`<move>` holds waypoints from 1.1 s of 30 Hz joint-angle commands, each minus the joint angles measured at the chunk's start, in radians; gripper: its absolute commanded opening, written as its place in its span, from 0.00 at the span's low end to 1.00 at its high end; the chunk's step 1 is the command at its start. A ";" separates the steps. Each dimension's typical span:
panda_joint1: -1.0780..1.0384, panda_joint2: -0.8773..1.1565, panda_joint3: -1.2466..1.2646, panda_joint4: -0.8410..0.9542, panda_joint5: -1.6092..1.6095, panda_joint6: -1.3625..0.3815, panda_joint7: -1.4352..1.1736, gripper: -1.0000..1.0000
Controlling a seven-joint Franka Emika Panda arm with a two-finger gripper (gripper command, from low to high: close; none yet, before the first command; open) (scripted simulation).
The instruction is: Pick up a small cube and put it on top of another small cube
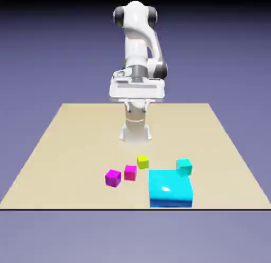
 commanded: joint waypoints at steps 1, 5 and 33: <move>-0.004 0.036 -0.020 0.013 0.042 -0.044 0.008 0.50; -0.018 0.178 -0.101 0.065 0.212 -0.218 0.042 0.50; -0.090 1.108 -0.533 0.392 1.329 -1.250 0.216 0.50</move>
